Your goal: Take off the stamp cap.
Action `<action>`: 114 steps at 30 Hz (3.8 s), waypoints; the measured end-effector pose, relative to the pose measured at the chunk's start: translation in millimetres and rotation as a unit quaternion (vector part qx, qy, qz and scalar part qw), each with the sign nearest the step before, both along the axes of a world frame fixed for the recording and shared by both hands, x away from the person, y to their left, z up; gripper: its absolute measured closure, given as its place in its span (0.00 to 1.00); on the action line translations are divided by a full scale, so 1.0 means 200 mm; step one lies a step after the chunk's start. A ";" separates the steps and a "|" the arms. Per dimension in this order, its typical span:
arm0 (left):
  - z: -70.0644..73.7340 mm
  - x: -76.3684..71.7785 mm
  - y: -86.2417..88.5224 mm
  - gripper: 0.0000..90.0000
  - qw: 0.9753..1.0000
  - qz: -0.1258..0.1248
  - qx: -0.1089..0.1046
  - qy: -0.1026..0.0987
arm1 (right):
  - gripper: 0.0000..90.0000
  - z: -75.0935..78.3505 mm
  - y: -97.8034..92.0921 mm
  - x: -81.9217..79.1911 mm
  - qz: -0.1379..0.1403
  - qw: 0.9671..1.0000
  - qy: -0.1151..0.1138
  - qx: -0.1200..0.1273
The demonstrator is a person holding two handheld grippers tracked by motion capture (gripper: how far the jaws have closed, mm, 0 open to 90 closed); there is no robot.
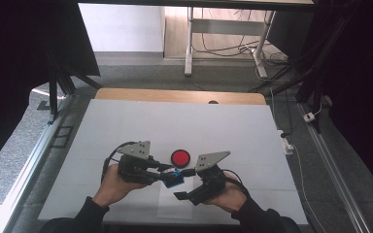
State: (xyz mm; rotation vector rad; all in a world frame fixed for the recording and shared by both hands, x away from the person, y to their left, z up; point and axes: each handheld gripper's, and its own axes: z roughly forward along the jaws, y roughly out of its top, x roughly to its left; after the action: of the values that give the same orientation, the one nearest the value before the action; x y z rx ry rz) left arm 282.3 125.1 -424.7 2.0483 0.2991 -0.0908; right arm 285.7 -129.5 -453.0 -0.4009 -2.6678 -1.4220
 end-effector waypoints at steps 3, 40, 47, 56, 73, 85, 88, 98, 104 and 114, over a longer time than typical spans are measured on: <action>0.00 0.00 0.00 0.78 1.000 -0.010 -0.010 -0.001 | 0.41 0.00 0.02 0.01 0.021 1.000 0.003 -0.004; 0.00 -0.01 0.01 0.78 0.997 -0.055 -0.035 -0.035 | 0.76 0.01 0.03 0.04 0.060 0.995 0.076 0.021; 0.00 -0.01 0.01 0.78 0.997 -0.060 -0.028 -0.031 | 0.77 0.01 0.03 0.03 0.074 0.996 0.049 -0.001; 0.00 0.00 0.03 0.78 0.998 -0.044 -0.027 -0.021 | 0.76 0.01 0.02 0.01 0.067 0.998 0.008 -0.020; 0.01 0.01 0.05 0.78 0.999 0.016 0.019 -0.030 | 0.76 0.01 -0.07 0.01 -0.008 0.998 -0.050 -0.032; 0.00 0.02 0.07 0.78 0.997 0.055 0.046 -0.025 | 0.76 0.02 -0.16 -0.03 -0.048 0.996 -0.068 -0.033; 0.00 0.03 0.06 0.78 0.996 0.063 0.051 -0.026 | 0.76 0.02 -0.18 -0.04 -0.059 0.996 -0.063 -0.038; -0.01 0.04 0.07 0.78 0.992 0.107 0.059 -0.022 | 0.76 0.04 -0.27 -0.06 -0.091 0.992 -0.072 -0.041; -0.02 0.04 0.08 0.78 0.990 0.124 0.062 -0.021 | 0.76 0.04 -0.32 -0.06 -0.118 0.989 -0.076 -0.045; -0.02 0.05 0.10 0.78 0.988 0.142 0.060 -0.019 | 0.76 0.03 -0.40 -0.08 -0.149 0.985 -0.074 -0.050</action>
State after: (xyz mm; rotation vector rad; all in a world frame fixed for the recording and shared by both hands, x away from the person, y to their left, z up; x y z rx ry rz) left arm 292.0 144.9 -428.5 2.1021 0.5806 0.1451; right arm 270.6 -210.5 -447.4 -0.7601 -2.9046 -1.4441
